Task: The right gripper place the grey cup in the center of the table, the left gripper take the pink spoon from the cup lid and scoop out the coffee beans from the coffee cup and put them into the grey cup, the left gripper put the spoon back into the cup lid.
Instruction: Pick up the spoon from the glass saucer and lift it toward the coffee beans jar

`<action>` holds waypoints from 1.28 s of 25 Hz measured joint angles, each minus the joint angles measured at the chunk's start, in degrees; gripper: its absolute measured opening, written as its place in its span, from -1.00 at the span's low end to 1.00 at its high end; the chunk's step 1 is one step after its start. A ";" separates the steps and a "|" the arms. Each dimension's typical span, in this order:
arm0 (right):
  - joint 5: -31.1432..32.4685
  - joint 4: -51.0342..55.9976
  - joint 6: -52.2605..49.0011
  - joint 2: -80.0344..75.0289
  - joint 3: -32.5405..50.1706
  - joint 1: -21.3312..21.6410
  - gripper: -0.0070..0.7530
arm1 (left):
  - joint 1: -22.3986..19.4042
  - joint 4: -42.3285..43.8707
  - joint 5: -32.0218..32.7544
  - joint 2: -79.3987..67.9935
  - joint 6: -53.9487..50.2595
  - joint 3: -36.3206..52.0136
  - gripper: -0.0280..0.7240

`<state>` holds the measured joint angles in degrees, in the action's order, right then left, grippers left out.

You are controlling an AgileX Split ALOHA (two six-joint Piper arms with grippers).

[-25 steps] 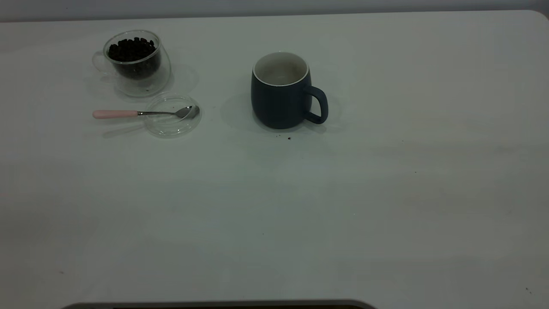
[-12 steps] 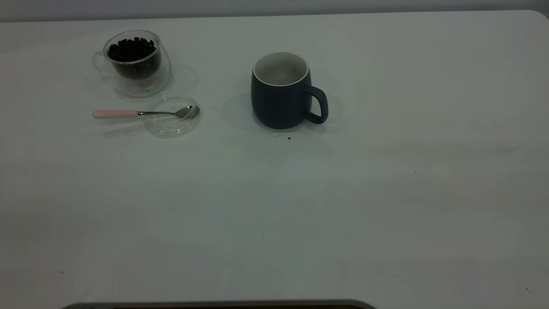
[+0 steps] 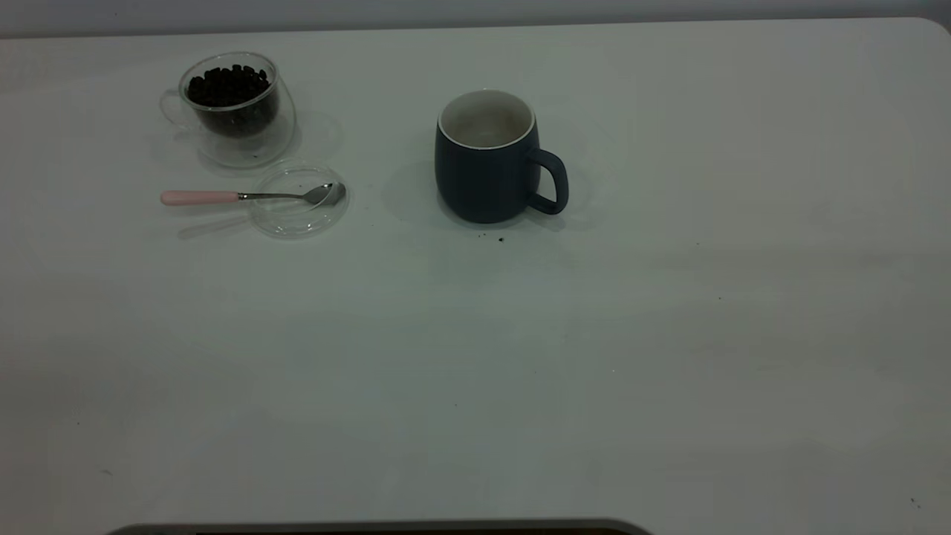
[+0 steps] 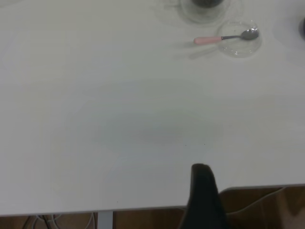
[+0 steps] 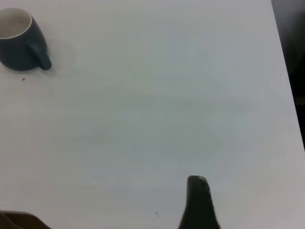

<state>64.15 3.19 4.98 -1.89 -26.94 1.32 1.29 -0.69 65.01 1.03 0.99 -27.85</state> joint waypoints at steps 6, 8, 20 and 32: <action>0.00 0.00 0.00 0.00 0.00 0.00 0.57 | 0.00 0.00 0.00 0.00 0.00 0.00 0.64; 0.00 0.00 0.00 0.00 0.00 0.00 0.57 | 0.00 -0.06 0.00 0.00 0.00 0.00 0.64; 0.00 0.00 0.00 0.00 0.00 0.00 0.57 | 0.00 -2.82 -7.66 -8.99 -2.76 -3.36 0.64; 0.02 0.00 -0.04 0.00 0.00 0.00 0.57 | 0.00 -16.47 -25.63 -41.81 15.28 -12.19 0.64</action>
<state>64.17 3.19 4.93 -1.89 -26.94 1.32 1.29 -17.16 39.39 -40.78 16.26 -40.04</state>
